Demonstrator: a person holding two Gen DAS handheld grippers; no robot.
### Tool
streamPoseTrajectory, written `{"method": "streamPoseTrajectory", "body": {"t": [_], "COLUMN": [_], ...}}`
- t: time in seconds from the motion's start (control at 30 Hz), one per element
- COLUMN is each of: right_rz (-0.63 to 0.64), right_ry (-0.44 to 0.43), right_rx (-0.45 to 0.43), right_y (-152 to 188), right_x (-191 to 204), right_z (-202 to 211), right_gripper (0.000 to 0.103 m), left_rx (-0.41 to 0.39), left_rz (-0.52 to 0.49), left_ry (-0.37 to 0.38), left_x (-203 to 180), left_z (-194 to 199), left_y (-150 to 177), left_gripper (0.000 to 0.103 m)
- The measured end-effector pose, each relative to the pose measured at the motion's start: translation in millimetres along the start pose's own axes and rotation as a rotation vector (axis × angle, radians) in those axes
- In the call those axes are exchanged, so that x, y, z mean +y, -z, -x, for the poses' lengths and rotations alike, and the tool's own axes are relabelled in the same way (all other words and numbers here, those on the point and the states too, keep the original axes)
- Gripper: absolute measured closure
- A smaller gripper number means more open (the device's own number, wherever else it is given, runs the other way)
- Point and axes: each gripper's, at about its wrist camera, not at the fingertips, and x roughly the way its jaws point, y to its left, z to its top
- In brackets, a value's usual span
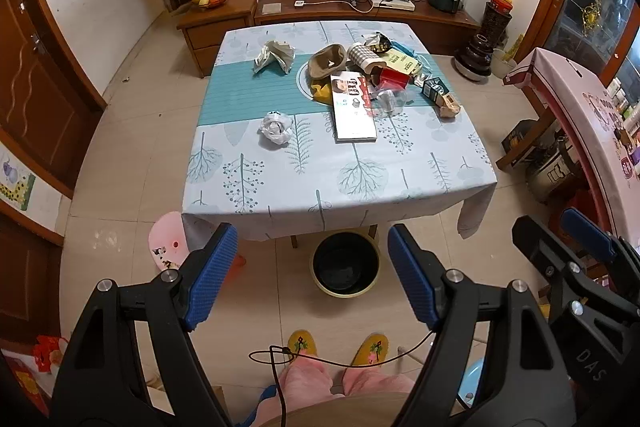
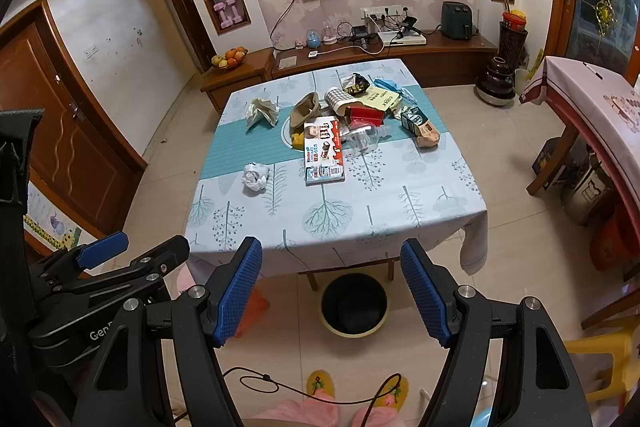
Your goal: Collect trash
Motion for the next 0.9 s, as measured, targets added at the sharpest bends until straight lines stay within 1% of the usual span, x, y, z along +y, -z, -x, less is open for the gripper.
{"method": "streamPoseTrajectory", "body": {"t": [0.3,0.53,0.9], "right_rz": [0.000,-0.001,-0.006], "right_ry": [0.002,0.001,0.004], "right_rx": [0.003,0.004,0.007], "right_y": [-1.3,-2.8,-2.3], "right_x": [0.0,0.1,-2.0], "right_z": [-0.6,-1.4,-6.3], "right_gripper": [0.030,0.030,0.030], "left_rx": [0.005,-0.015,-0.004], "left_rz": [0.002,0.004,0.035], "left_ry": [0.008,0.009,0.009], "left_x": [-0.5,0.9,11.3], "left_z": [-1.0,0.9,-15.6], "left_y": [-1.6,-4.0,-10.3], "left_gripper": [0.027,0.027,0.027]}}
